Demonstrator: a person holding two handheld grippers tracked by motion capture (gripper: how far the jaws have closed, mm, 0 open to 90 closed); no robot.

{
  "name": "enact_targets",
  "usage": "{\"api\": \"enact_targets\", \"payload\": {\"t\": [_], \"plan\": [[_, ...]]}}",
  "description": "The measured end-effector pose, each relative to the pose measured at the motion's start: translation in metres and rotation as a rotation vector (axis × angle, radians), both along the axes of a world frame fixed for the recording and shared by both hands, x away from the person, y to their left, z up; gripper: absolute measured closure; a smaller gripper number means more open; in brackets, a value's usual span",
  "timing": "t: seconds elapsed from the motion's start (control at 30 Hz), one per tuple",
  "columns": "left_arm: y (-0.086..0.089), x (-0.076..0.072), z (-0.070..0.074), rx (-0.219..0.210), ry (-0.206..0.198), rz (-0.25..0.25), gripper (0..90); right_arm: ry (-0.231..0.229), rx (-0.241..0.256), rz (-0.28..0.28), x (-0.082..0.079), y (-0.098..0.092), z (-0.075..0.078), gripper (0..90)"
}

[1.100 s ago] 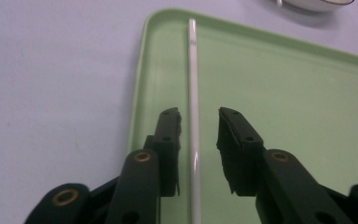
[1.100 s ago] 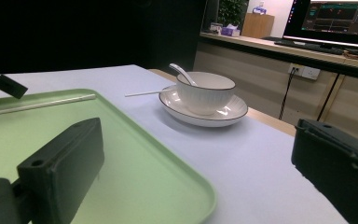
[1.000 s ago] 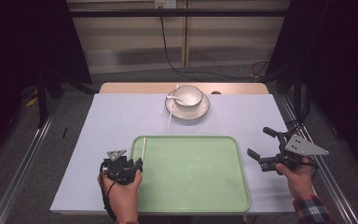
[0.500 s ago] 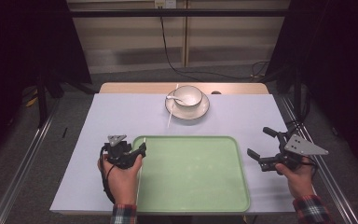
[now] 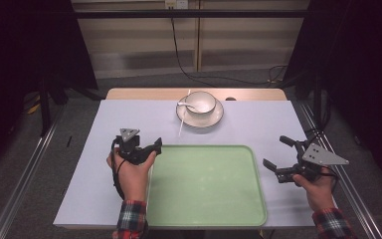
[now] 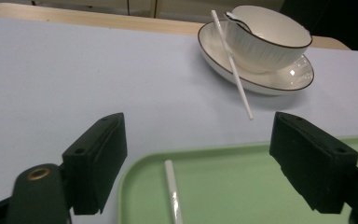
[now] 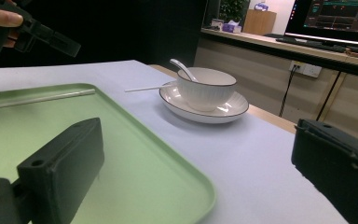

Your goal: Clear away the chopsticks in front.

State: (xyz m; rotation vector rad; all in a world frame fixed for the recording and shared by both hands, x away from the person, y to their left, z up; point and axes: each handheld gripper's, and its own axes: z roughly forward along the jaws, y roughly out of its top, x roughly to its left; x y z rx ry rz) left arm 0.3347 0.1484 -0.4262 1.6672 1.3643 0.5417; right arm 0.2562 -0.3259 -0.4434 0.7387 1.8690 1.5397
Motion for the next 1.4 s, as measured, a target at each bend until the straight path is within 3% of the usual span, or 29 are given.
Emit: {"api": "enact_targets", "payload": {"t": [0.2, 0.33, 0.7, 0.97, 1.4], "plan": [[-0.004, 0.016, 0.002, 0.009, -0.003, -0.018, 15.8, 0.005, 0.001, -0.003, 0.000, 0.000, 0.000, 1.6], [-0.009, 0.028, 0.000, -0.019, 0.021, -0.030, 14.7, 0.005, 0.004, -0.001, 0.000, 0.000, 0.000, 1.6], [-0.019, 0.054, -0.003, -0.036, 0.012, -0.072, 10.7, 0.006, 0.006, -0.008, 0.001, 0.001, 0.000, 1.5], [-0.026, 0.064, -0.004, -0.047, 0.010, -0.078, 8.3, 0.006, 0.001, -0.004, 0.002, 0.000, 0.000, 1.6], [-0.036, 0.077, -0.002, -0.030, 0.018, -0.100, 8.3, 0.006, 0.006, -0.004, 0.002, 0.000, 0.000, 1.6]]}}
